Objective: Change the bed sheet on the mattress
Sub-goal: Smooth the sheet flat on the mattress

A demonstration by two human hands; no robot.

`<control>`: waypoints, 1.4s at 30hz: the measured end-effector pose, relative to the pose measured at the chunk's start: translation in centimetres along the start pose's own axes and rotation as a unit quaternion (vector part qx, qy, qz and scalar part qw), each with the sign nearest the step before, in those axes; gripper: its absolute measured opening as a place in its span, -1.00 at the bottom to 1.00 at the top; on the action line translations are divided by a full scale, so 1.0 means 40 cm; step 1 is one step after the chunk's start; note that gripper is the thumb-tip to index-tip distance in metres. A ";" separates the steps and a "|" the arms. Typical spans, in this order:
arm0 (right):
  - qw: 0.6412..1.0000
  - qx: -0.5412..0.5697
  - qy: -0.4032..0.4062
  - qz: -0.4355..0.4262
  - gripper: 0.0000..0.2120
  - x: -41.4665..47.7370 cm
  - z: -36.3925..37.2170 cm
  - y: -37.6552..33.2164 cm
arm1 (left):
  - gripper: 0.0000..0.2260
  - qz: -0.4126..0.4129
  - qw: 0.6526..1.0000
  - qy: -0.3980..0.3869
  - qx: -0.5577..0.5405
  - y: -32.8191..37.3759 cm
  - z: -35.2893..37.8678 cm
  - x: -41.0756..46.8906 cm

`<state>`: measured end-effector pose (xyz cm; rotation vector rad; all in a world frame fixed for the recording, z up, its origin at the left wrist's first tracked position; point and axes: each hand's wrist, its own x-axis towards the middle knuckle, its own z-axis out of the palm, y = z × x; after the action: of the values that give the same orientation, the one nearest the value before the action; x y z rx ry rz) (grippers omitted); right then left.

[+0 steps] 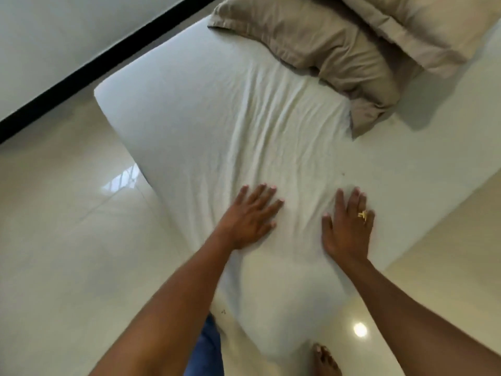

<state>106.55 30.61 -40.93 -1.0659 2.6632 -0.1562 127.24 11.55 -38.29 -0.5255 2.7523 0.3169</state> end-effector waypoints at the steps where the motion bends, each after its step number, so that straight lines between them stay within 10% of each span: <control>1: 0.999 -0.002 0.000 0.051 -0.36 0.028 0.017 -0.042 | -0.41 -0.035 0.999 0.004 -0.011 -0.083 0.007 -0.004; 4: 0.993 -0.010 0.023 0.115 -0.36 0.070 0.094 -0.269 | -0.42 -0.231 0.972 0.046 -0.016 -0.384 0.007 -0.070; 8: 0.993 -0.015 -0.022 -0.111 -0.41 0.021 0.142 -0.594 | -0.40 -0.348 0.937 0.014 0.010 -0.597 -0.105 -0.079; 12: 0.958 -0.005 -0.044 -0.282 -0.40 0.125 0.094 -0.672 | -0.38 -0.119 0.992 0.029 0.022 -0.604 -0.170 0.017; 15: 0.999 -0.010 0.041 -0.012 -0.37 0.263 0.064 -0.590 | -0.43 -0.024 1.000 -0.015 0.014 -0.671 -0.150 0.037; 18: 0.964 0.046 0.020 0.259 -0.42 0.325 0.060 -0.614 | -0.42 -0.227 0.973 0.015 -0.031 -0.822 -0.132 0.007; 21: 0.996 -0.004 -0.007 0.086 -0.37 0.339 0.091 -0.790 | -0.31 -0.325 0.945 0.008 -0.036 -0.862 -0.190 0.030; 25: 0.988 0.046 -0.072 -0.128 -0.43 0.382 0.044 -0.829 | -0.38 -0.198 0.978 0.062 -0.007 -0.787 -0.254 0.126; 30: 0.985 0.043 0.062 0.157 -0.38 0.451 0.005 -0.578 | -0.44 0.110 0.992 0.007 0.053 -0.738 -0.254 0.297; 34: 0.936 0.002 0.101 0.337 -0.38 0.589 0.064 -0.653 | -0.41 0.003 0.997 0.073 0.040 -0.920 -0.232 0.383; 38: 0.997 -0.007 0.072 0.028 -0.39 0.660 0.114 -0.958 | -0.41 -0.151 0.984 0.089 0.030 -1.098 -0.281 0.399; 42: 0.979 0.002 0.018 -0.204 -0.38 0.695 0.053 -1.009 | -0.40 -0.218 0.970 0.106 -0.003 -1.059 -0.316 0.411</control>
<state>114.56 -17.81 -40.75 -1.6106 2.4360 -0.2618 125.88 -35.59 -38.92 -1.1993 2.7303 0.1671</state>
